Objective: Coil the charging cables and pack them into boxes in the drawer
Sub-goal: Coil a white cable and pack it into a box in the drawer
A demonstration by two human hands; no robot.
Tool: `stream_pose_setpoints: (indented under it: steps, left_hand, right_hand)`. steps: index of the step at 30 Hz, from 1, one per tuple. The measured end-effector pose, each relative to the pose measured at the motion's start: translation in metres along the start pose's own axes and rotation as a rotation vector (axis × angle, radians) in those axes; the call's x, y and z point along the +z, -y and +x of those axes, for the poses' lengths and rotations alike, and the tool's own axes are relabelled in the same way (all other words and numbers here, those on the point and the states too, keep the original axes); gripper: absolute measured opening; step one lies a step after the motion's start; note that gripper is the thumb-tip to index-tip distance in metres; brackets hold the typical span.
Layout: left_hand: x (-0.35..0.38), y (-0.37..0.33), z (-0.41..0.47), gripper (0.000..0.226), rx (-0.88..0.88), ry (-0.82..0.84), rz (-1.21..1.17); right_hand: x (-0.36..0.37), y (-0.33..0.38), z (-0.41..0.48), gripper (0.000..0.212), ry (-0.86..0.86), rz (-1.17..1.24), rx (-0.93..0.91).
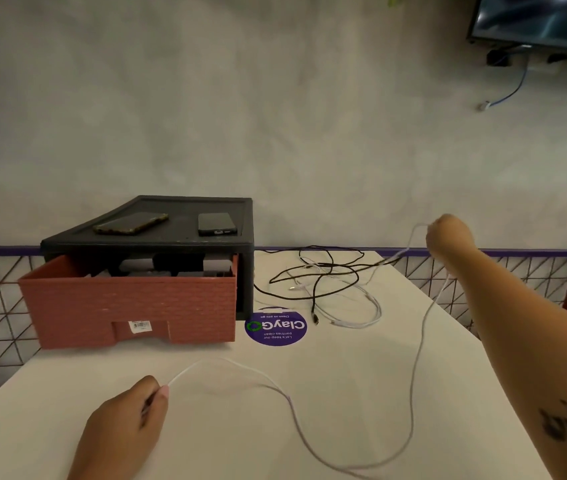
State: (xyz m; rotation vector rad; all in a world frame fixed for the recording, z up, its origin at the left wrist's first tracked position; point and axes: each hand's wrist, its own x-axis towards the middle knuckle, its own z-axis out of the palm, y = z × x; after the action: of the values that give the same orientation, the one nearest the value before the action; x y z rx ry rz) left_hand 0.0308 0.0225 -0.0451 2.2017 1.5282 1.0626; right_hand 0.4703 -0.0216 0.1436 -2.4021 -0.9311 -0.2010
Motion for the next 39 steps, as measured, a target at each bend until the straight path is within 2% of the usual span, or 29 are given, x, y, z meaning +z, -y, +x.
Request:
stream_pose_setpoints:
  steps: [3, 5, 9, 12, 16, 24, 27, 29, 33, 36, 39]
  left_hand:
    - [-0.001, 0.000, -0.001, 0.025, 0.019, -0.005, -0.005]
    - [-0.001, 0.001, -0.001, 0.025, 0.034, 0.003, 0.000]
    - [0.000, 0.003, 0.000, 0.026, 0.060, 0.002, 0.004]
    - [0.001, 0.005, 0.000, 0.027, 0.071, 0.002, 0.004]
    - [0.002, 0.008, 0.001, 0.031, 0.101, -0.003, 0.006]
    - [0.005, 0.010, 0.001, 0.030, 0.122, -0.013, -0.021]
    - [0.005, 0.012, 0.000, 0.036, 0.132, -0.006, -0.001]
    - [0.005, 0.010, 0.000, 0.045, 0.139, 0.000, 0.009]
    - [0.007, 0.010, -0.001, 0.041, 0.151, 0.000, 0.019]
    - [0.007, 0.012, -0.002, 0.036, 0.157, -0.004, 0.021]
    - [0.008, 0.014, -0.003, 0.034, 0.172, -0.027, 0.004]
  right_hand:
    - [-0.011, 0.021, 0.003, 0.017, -0.187, 0.551, -0.021]
    - [-0.027, 0.040, -0.002, 0.017, -0.257, 0.756, -0.055]
    - [-0.064, 0.078, -0.022, 0.019, -0.363, 0.951, -0.254]
    - [-0.084, 0.093, -0.030, 0.024, -0.438, 1.060, -0.312]
    - [-0.101, 0.098, -0.042, 0.022, -0.504, 1.165, -0.374]
    - [-0.152, 0.095, -0.054, 0.014, -0.794, 1.429, -0.628]
    - [-0.163, 0.092, -0.059, 0.015, -0.851, 1.389, -0.611]
    - [-0.158, 0.088, -0.063, 0.017, -0.849, 1.248, -0.616]
    - [-0.121, 0.069, -0.058, 0.017, -0.689, 0.904, -0.420]
    - [-0.085, 0.046, -0.052, 0.013, -0.569, 0.738, -0.289]
    - [-0.052, 0.023, -0.055, 0.020, -0.460, 0.510, -0.185]
